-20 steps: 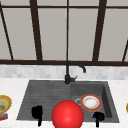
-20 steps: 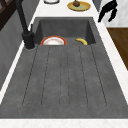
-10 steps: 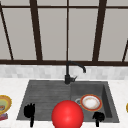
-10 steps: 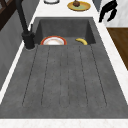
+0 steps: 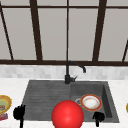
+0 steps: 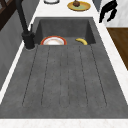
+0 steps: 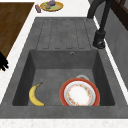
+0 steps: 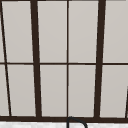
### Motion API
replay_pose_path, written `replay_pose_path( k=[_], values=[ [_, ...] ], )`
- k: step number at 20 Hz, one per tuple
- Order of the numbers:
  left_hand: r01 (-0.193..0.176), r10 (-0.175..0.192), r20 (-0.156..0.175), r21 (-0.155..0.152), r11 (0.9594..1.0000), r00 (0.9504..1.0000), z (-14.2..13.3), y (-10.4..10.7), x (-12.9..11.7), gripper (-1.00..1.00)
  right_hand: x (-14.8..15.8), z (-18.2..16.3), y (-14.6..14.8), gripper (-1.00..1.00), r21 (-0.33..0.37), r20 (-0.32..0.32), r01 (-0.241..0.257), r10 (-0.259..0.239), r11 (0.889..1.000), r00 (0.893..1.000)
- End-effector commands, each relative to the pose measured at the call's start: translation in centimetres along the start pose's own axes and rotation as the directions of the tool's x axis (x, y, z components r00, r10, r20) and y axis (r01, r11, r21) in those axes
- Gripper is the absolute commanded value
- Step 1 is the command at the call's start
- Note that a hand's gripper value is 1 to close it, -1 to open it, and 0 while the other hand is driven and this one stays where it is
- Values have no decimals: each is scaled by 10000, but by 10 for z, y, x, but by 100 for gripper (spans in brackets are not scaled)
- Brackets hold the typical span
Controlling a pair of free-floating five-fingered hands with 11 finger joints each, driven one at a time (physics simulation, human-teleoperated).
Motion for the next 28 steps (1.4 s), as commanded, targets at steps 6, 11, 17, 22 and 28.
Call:
replay_pose_path(
  k=[6,11,17,22,28],
  values=[
    [-644,641,-203,-98,9979,9977,68,-8,-14,-100,0,0,0,0,-1,-1,3,-3,10000,10000],
    [-1006,1004,-88,-233,9947,9949,108,-15,-27,-100,0,0,0,0,-2,-2,4,-4,10000,10000],
    [-2125,2119,-176,-495,9759,9771,149,-13,-36,-100,0,0,0,0,-3,-2,6,-6,10000,10000],
    [-3081,3069,-267,-720,9486,9514,174,-11,-49,-100,0,0,0,0,-3,-2,6,-6,10000,10000],
    [-3651,3635,-339,-904,9266,9310,167,-15,-92,-100,0,0,0,0,-3,-2,7,-7,10000,10000]
  ],
)
